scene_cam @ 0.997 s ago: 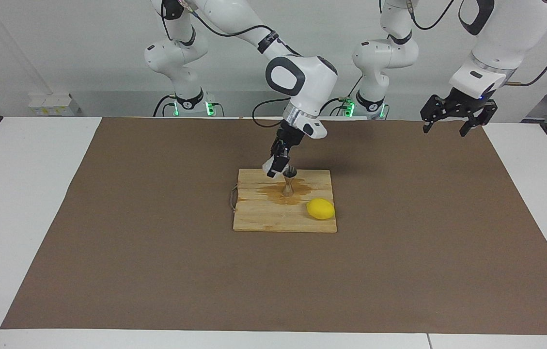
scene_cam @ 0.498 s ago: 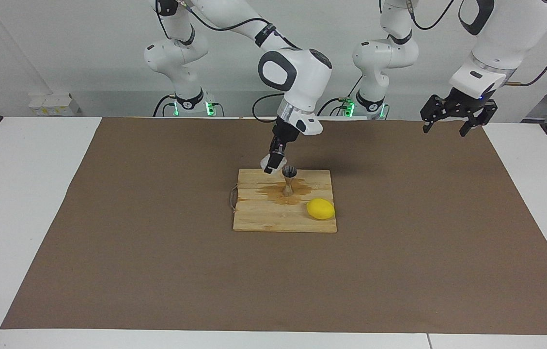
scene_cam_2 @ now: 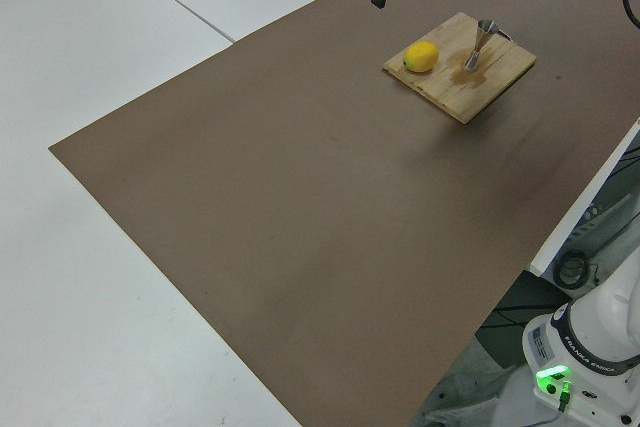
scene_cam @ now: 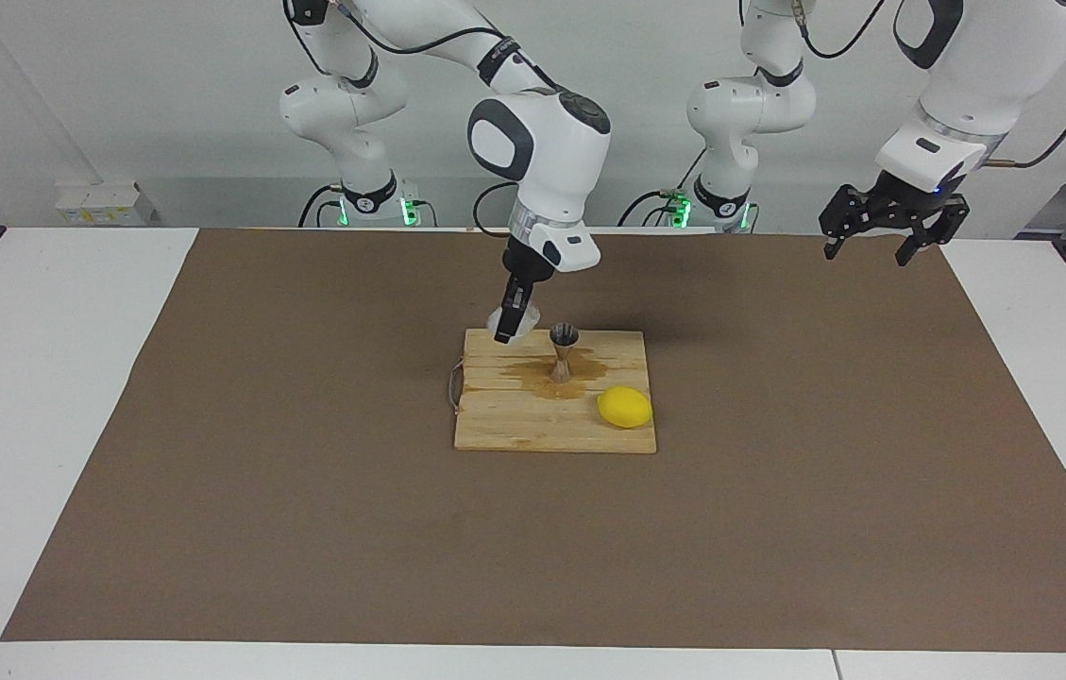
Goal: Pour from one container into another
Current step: 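Turn the white cup upright and carry it off the board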
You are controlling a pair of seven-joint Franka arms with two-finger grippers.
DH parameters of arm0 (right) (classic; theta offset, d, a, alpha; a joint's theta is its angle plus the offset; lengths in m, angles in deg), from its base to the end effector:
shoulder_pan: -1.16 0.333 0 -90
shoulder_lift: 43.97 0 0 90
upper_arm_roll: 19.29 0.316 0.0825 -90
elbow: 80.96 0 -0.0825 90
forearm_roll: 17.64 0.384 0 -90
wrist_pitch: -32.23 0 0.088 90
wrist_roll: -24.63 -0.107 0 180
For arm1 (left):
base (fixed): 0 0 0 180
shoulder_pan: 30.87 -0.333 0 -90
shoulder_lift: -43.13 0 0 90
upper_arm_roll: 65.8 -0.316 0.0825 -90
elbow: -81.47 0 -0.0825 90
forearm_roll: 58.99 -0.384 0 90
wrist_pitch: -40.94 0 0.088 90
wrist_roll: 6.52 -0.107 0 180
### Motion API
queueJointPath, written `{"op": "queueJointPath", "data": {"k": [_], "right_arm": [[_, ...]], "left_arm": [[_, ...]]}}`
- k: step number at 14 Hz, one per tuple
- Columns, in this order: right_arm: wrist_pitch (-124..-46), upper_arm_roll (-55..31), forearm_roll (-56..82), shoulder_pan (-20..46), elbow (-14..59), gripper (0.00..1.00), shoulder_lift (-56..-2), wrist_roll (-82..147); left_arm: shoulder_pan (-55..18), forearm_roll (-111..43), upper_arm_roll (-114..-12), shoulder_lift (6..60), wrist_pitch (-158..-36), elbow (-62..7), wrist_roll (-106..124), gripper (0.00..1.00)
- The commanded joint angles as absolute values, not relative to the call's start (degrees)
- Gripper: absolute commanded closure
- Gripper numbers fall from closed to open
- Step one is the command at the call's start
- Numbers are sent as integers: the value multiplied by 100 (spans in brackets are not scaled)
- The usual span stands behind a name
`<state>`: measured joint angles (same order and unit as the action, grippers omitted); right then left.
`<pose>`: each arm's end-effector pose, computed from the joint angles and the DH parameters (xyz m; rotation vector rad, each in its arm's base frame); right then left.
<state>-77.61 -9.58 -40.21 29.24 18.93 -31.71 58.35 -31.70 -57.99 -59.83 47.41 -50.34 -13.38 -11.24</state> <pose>0.5104 0.3530 0.4513 2.1600 1.7950 -0.0327 0.5304 -0.0517 0.6268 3.1203 -0.2683 0.0187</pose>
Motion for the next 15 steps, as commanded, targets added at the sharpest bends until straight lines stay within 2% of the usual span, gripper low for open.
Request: {"op": "queueJointPath", "data": {"k": [1,8,15], "right_arm": [[-7939,-909,-3663,2569,2056,57,-3333,6259],[-8721,-909,-2733,1823,2415,57,-3316,6707],[-9055,-909,-1651,838,2925,57,-3394,8192]], "left_arm": [[-3123,-5864,-6000,4805,-5108,-1424,-1118,0],[-3052,-5864,-6000,4770,-5126,-1407,-1118,0],[-3044,-5829,-6000,4726,-5134,-1336,-1127,0]]}}
